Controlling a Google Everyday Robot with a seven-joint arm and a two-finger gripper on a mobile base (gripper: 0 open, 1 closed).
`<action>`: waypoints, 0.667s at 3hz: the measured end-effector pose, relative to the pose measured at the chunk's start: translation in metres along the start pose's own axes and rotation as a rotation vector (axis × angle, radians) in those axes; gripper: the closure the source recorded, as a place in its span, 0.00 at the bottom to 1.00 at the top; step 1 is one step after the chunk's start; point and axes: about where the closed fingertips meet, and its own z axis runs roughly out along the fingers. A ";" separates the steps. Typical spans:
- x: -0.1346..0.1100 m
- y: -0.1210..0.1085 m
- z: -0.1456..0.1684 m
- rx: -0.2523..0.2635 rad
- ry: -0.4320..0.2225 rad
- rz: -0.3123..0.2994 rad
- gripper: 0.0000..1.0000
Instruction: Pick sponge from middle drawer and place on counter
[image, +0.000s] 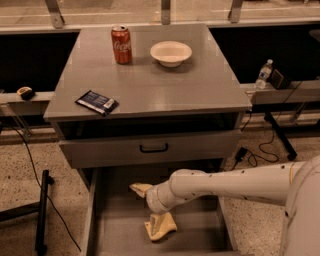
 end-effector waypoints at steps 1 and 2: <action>0.000 -0.001 0.004 -0.020 -0.039 0.008 0.00; 0.032 0.016 0.020 -0.096 -0.100 0.105 0.00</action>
Offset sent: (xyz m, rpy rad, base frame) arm -0.0106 -0.0631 -0.0954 -0.0035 0.5512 0.0606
